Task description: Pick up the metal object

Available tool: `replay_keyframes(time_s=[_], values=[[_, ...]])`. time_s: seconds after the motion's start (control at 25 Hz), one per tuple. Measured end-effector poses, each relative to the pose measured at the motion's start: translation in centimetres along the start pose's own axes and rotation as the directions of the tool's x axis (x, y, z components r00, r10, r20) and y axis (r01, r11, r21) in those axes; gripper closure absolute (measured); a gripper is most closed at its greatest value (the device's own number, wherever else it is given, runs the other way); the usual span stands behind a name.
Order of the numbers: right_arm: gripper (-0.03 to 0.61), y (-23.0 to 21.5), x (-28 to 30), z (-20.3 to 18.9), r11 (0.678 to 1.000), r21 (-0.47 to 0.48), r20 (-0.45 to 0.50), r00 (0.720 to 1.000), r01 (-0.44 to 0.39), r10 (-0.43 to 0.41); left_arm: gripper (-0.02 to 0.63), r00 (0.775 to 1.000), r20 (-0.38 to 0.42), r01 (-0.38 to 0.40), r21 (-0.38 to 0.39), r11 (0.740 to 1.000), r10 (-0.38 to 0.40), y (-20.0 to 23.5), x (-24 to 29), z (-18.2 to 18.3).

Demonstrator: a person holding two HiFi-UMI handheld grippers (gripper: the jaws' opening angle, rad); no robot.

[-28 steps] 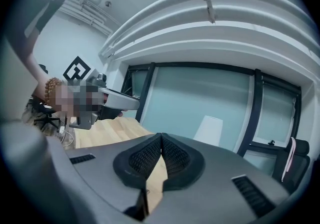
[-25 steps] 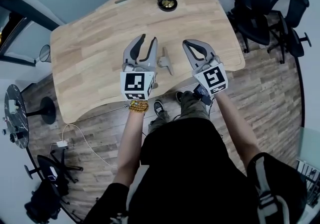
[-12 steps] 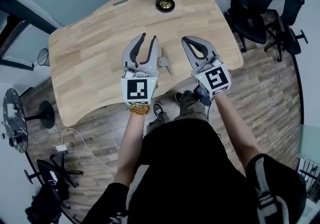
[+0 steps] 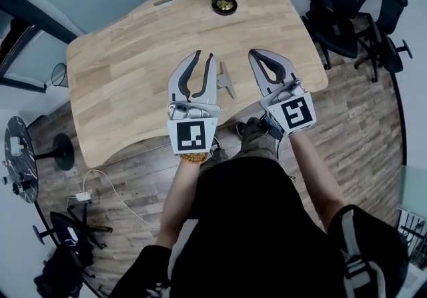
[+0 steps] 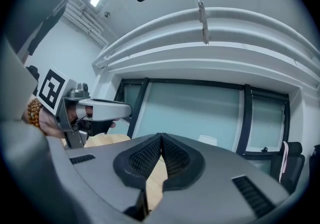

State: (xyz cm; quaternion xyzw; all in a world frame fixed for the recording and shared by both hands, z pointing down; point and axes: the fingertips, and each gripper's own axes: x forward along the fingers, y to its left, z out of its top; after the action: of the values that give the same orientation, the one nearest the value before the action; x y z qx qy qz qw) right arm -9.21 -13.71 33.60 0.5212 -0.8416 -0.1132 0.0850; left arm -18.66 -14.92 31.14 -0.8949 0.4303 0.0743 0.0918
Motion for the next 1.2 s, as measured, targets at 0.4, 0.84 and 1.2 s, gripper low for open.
replay_keyframes(time_s=[0.4,0.84,1.2], values=[[0.575,2.8,-0.6,-1.0,0.989,0.087,-0.004,0.993,0.117,-0.117,0.538,1.000,-0.015,-0.017,0.025,1.000,0.017,0.4,-2.0,-1.3],[0.575,7.1,0.7,-2.4,0.985,0.112,0.006,0.991,0.130,-0.131,0.557,0.998,-0.028,-0.049,0.005,0.999,0.049,1.5,-4.2,-3.7],[0.575,9.2,1.6,-4.1,0.989,0.118,-0.020,0.996,0.086,-0.084,0.568,0.999,-0.014,-0.031,-0.003,1.000,0.031,2.0,-5.6,-5.5]])
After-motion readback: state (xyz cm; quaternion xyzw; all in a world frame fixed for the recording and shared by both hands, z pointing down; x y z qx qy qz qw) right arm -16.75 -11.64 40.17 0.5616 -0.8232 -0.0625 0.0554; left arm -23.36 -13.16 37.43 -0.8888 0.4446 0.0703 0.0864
